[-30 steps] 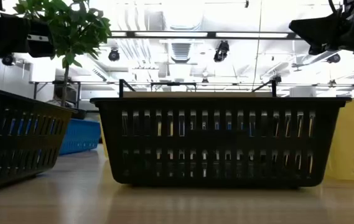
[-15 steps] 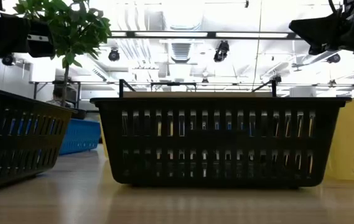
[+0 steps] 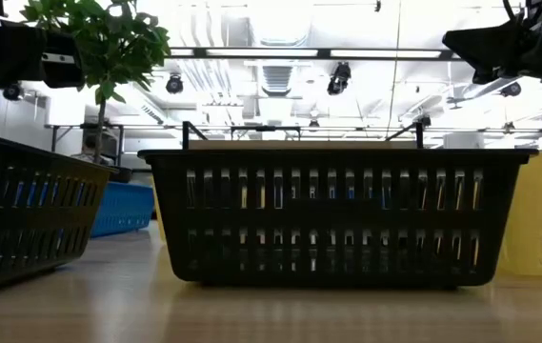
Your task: Stack baskets on shelf by color
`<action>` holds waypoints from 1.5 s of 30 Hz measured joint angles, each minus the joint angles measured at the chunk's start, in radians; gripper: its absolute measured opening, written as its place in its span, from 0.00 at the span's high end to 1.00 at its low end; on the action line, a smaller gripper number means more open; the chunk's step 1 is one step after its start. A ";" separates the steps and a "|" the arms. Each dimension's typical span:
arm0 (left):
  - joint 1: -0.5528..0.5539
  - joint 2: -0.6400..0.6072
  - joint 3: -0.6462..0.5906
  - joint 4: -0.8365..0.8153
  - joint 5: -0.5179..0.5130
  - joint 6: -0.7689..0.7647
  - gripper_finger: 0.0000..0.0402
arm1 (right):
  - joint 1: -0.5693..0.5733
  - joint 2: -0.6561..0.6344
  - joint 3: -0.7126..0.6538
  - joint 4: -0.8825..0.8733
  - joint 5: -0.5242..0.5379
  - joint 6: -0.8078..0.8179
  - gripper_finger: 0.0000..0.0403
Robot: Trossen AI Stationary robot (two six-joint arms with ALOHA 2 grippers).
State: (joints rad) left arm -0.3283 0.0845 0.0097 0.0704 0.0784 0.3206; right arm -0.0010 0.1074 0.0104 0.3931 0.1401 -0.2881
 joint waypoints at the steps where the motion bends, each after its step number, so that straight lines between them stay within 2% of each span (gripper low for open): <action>1: 0.000 0.000 0.000 0.000 0.000 0.000 1.00 | 0.000 0.000 0.000 0.000 0.000 0.000 0.89; 18: 0.000 0.000 0.000 -0.001 -0.006 0.001 1.00 | 0.000 0.000 0.000 0.000 0.000 0.001 0.89; 20: 0.000 0.000 0.000 0.002 -0.016 0.002 1.00 | 0.000 0.000 0.000 -0.001 -0.012 0.095 0.89; 22: 0.000 0.000 0.000 0.029 -0.023 0.001 1.00 | 0.000 0.000 0.000 -0.005 -0.031 0.319 0.89; 24: 0.000 0.000 0.000 0.064 -0.020 -0.008 1.00 | 0.000 0.000 0.000 0.001 0.015 0.464 0.89; 27: -0.002 0.007 0.000 0.139 0.024 -0.136 1.00 | 0.000 0.000 0.000 0.000 0.139 0.525 0.89; 29: -0.001 0.010 0.000 0.197 0.025 -0.163 1.00 | 0.000 0.000 0.000 0.001 0.174 0.559 0.89; 36: -0.001 0.014 0.000 0.304 0.026 -0.197 1.00 | 0.000 0.000 0.000 -0.001 0.175 0.523 0.89; 39: -0.001 0.046 0.000 0.315 0.073 -0.209 1.00 | 0.000 0.000 0.000 0.001 0.176 0.507 0.89; 45: -0.002 0.110 0.001 0.344 0.097 -0.135 1.00 | 0.000 0.006 0.000 0.001 0.173 0.524 0.89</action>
State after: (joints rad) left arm -0.3298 0.1949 0.0105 0.4142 0.1753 0.1860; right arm -0.0006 0.1135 0.0105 0.3946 0.3128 0.2356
